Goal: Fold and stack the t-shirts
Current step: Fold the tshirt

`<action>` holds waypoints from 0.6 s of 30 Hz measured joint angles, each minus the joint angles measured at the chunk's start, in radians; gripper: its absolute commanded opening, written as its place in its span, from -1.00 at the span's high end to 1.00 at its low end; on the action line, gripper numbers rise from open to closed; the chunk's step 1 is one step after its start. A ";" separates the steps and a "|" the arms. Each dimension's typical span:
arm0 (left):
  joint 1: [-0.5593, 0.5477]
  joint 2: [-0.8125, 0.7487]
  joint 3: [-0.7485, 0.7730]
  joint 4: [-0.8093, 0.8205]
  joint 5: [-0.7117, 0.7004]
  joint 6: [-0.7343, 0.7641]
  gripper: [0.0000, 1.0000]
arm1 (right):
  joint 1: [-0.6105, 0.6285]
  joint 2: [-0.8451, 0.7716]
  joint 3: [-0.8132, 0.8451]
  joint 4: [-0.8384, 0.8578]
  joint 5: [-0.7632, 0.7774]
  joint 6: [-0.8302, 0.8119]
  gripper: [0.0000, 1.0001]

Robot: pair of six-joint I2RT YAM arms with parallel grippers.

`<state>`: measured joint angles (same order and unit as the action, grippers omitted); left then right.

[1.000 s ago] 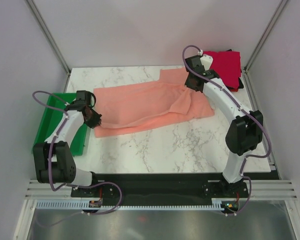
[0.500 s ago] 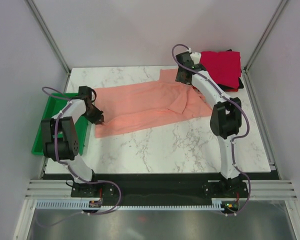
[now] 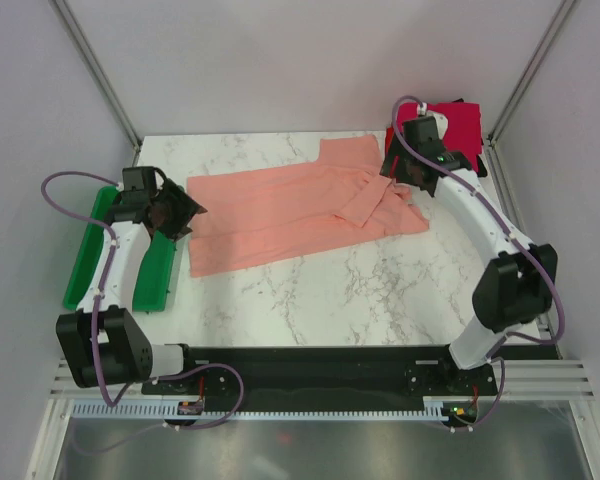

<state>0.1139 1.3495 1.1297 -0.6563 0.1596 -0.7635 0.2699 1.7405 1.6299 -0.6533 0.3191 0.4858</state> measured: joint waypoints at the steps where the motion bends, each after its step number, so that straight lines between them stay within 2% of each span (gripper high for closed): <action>1: 0.000 -0.031 -0.031 0.003 0.000 0.003 -0.37 | -0.011 -0.072 -0.098 0.040 -0.031 0.004 -0.56; 4: 0.000 -0.094 -0.159 0.009 0.000 0.014 -0.37 | -0.057 -0.202 -0.327 0.101 -0.106 0.011 -0.53; 7: 0.000 -0.101 -0.268 0.016 0.000 0.024 -0.34 | -0.116 -0.214 -0.480 0.146 -0.175 0.015 -0.51; 12: 0.000 -0.101 -0.378 0.060 0.000 0.025 -0.31 | -0.204 -0.161 -0.591 0.201 -0.278 0.019 -0.47; 18: 0.000 -0.088 -0.417 0.135 -0.005 0.025 -0.30 | -0.266 -0.063 -0.613 0.314 -0.356 0.019 -0.42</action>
<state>0.1135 1.2613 0.7128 -0.5209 0.1551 -0.7383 0.0044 1.6779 1.0168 -0.3389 -0.0368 0.5045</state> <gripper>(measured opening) 0.657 0.727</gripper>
